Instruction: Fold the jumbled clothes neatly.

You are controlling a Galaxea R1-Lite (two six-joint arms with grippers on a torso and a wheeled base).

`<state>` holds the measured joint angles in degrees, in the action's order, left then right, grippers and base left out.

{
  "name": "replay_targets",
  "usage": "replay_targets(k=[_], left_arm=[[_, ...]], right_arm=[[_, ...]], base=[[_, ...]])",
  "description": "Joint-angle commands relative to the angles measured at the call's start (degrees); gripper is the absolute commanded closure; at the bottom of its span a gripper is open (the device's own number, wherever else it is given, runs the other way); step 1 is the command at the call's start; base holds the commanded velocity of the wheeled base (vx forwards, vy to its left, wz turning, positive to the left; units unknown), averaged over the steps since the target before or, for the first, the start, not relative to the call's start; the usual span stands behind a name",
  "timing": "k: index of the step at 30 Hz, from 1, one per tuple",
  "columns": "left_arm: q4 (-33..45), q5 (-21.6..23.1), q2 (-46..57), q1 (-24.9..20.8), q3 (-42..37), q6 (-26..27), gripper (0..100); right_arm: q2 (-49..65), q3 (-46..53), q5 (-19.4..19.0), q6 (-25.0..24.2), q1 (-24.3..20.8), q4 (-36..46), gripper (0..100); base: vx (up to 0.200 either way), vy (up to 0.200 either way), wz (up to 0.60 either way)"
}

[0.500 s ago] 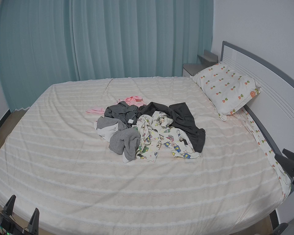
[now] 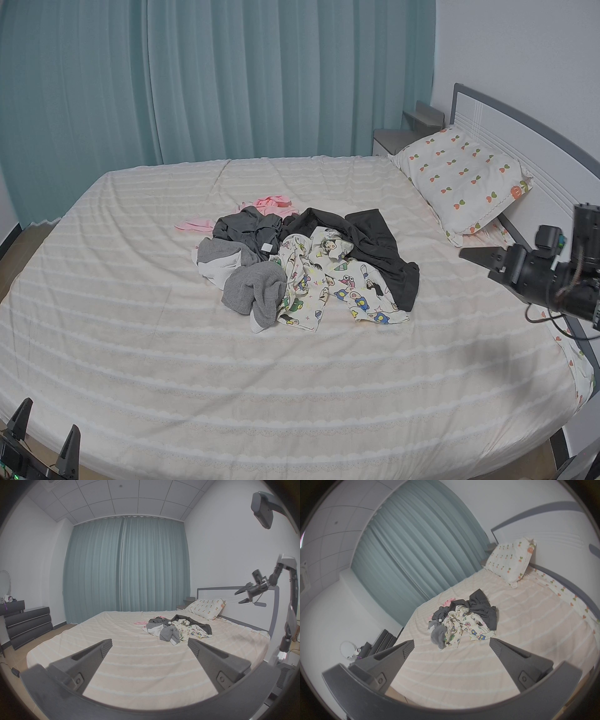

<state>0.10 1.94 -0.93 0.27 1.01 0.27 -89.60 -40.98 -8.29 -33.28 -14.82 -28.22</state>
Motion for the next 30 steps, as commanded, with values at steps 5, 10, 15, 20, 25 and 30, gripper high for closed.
replay_targets(k=[5, 10, 15, 20, 25, 30], left_arm=[[-0.01, 0.0, 0.93, 0.0, -1.01, 0.0, 0], [-0.01, 0.0, 0.93, 0.0, -1.01, 0.0, 0], [-0.01, 0.0, 0.93, 0.0, -1.01, 0.0, 0], [-0.01, 0.0, 0.93, 0.0, -1.01, 0.0, 0], [-0.01, 0.0, 0.93, 0.0, -1.01, 0.0, 0], [-0.01, 0.0, 0.93, 0.0, -1.01, 0.0, 0]], right_arm=[[-48.56, -31.09, 8.9, -10.23, -3.11, -8.52, 0], [-52.69, -34.07, 11.19, -9.79, -2.67, -8.25, 0], [-54.72, -35.57, 11.37, -8.73, -1.44, -5.88, 0], [-56.91, -37.24, 11.54, -7.59, -0.73, -5.62, 0], [-58.58, -38.47, 12.77, -4.86, -0.38, -5.62, 0], [-62.45, -42.42, 17.52, -1.0, -0.47, -5.7, 0]], base=[[0.0, 0.0, 0.0], [0.0, 0.0, 0.0], [0.0, 0.0, 0.0], [0.0, 0.0, 0.0], [0.0, 0.0, 0.0], [0.0, 0.0, 0.0]])
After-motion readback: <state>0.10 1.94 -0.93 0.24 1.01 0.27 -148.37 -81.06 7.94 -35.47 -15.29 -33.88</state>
